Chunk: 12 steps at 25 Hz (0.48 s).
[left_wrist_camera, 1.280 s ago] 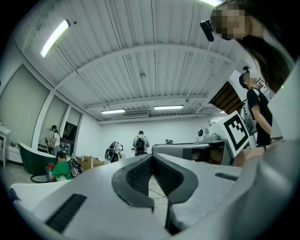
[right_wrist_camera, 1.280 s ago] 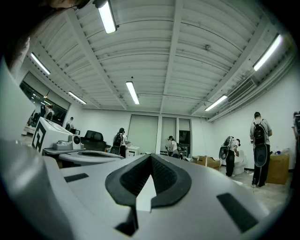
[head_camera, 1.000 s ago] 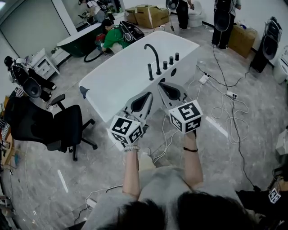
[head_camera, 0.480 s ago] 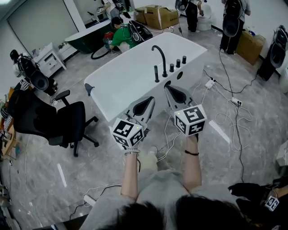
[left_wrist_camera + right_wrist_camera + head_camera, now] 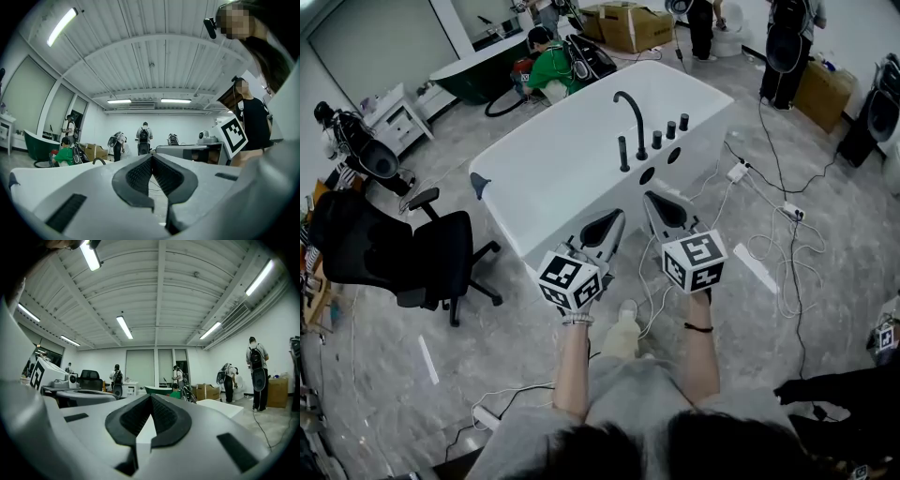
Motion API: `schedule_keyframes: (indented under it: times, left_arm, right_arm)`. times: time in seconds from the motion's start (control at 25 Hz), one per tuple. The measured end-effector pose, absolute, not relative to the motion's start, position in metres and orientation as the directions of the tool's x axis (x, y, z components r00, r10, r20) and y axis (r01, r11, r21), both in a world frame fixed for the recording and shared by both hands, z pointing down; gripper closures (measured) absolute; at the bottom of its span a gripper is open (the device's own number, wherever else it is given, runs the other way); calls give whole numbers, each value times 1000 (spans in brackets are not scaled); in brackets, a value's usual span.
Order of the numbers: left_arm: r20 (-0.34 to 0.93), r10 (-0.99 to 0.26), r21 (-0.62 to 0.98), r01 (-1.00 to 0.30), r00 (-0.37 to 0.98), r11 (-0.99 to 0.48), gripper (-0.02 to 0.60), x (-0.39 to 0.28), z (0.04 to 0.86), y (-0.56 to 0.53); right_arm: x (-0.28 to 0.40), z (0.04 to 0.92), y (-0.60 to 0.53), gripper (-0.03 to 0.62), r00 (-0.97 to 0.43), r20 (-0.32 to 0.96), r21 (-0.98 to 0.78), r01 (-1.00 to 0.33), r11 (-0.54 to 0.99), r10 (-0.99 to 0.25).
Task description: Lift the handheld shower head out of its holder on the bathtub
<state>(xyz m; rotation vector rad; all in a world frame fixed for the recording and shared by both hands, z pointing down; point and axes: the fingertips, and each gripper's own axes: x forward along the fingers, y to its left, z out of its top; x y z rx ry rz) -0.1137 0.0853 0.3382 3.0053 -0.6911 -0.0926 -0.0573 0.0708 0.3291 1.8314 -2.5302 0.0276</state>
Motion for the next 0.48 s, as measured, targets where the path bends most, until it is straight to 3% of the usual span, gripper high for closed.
schedule_keyframes:
  times: [0.48]
  left_arm:
    - [-60,-421,94,-415,905,-905,577,-78,335,16]
  right_arm:
    - [-40,323,3,594,-317,26,-4,-948,317,-948]
